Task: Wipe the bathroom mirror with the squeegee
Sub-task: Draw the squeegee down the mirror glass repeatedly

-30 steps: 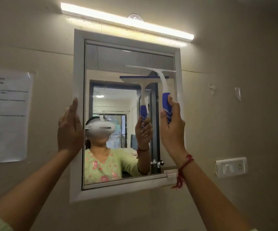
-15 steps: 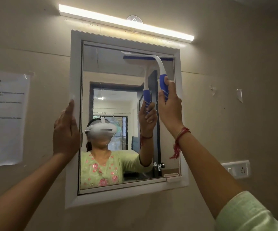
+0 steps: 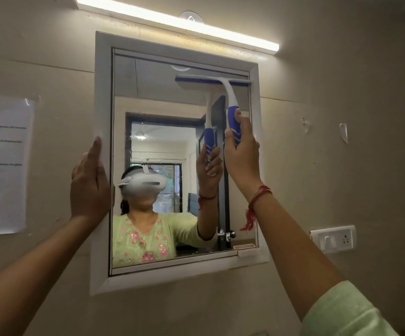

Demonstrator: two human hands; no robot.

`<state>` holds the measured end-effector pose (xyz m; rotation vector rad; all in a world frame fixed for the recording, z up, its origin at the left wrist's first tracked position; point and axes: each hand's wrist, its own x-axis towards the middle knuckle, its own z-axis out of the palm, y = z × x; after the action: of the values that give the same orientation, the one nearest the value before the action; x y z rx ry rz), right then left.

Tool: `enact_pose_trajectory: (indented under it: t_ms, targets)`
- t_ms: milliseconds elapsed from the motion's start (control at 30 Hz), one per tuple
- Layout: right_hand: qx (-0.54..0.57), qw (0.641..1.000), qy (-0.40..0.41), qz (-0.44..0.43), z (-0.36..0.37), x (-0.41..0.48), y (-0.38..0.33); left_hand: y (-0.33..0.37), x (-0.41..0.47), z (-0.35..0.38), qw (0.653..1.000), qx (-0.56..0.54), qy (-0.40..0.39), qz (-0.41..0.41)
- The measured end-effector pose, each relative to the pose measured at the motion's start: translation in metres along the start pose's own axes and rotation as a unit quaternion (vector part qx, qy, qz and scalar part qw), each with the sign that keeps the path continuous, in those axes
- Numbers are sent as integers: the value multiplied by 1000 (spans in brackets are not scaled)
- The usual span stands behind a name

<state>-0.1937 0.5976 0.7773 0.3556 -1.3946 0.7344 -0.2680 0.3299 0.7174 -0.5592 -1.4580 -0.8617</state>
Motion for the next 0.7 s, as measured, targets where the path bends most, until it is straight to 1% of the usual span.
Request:
enact_pose_trajectory:
  t_ms: [133, 333, 433, 567, 700]
  targets:
    - [2, 1000, 6, 4, 5, -8, 1, 0, 0, 0, 1000, 1, 3, 4]
    - [3, 1000, -21, 20, -9, -72, 16, -1, 0, 0, 1000, -7, 5, 4]
    - [-9, 999, -13, 40, -5, -58, 6, -4, 1, 1, 1000, -8, 10, 12]
    - [-6, 999, -8, 35, 0, -40, 0, -5, 1, 2, 1000, -11, 15, 18]
    - [-13, 999, -21, 41, -13, -82, 10, -3, 1, 1, 1000, -14, 13, 19]
